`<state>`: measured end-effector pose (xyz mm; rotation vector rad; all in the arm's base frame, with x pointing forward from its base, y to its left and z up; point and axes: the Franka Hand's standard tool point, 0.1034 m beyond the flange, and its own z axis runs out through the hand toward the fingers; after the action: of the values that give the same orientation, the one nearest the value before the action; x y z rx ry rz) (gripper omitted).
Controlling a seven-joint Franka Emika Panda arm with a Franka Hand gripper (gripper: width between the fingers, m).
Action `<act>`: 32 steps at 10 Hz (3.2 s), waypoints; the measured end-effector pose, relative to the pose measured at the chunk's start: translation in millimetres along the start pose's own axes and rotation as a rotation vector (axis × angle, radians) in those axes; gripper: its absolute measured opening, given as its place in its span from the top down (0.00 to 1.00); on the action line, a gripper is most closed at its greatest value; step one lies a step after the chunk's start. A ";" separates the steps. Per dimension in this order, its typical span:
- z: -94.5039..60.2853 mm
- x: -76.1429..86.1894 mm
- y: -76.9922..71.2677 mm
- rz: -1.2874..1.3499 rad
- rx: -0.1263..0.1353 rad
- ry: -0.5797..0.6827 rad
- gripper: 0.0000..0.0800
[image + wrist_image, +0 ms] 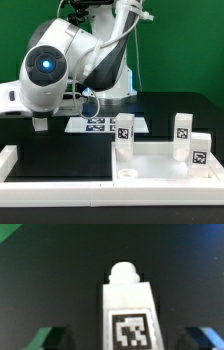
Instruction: Assemble square table
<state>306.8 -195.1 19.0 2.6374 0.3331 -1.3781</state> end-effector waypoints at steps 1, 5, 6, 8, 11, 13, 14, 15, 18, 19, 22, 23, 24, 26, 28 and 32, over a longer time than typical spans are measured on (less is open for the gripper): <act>0.1 -0.1 0.2 0.000 0.000 0.000 0.45; 0.5 -0.6 1.0 0.002 0.002 0.000 0.64; 0.6 -0.7 1.1 0.002 0.002 0.000 0.64; -1.3 -0.9 1.0 0.001 0.001 0.000 0.64; -77.9 -24.0 -10.3 -0.030 0.013 0.011 0.64; -99.2 -35.5 -11.0 -0.040 0.005 0.046 0.64; -99.0 -31.5 -8.5 -0.039 -0.002 0.076 0.64; -100.8 -28.2 -6.8 -0.045 -0.011 0.126 0.64; -142.4 -27.1 -18.2 -0.068 -0.022 0.309 0.64; -176.9 -27.8 -23.2 -0.079 -0.037 0.381 0.64; -230.9 -31.5 -9.2 -0.082 -0.065 0.604 0.64; -229.9 -29.9 -7.7 -0.082 -0.069 0.659 0.64; -232.2 -27.2 -8.3 -0.091 -0.071 0.726 0.64; -237.1 -22.2 -10.8 -0.072 -0.057 0.861 0.64; -265.0 -8.6 -40.1 -0.038 -0.026 0.945 0.64; -341.9 17.0 -77.2 0.064 0.034 1.179 0.64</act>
Offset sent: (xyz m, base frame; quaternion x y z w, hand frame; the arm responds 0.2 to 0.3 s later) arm 0.0000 0.0000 0.0000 0.0000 0.0000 0.0000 1.0000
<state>566.1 -39.5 197.1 3.1094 0.3121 0.3376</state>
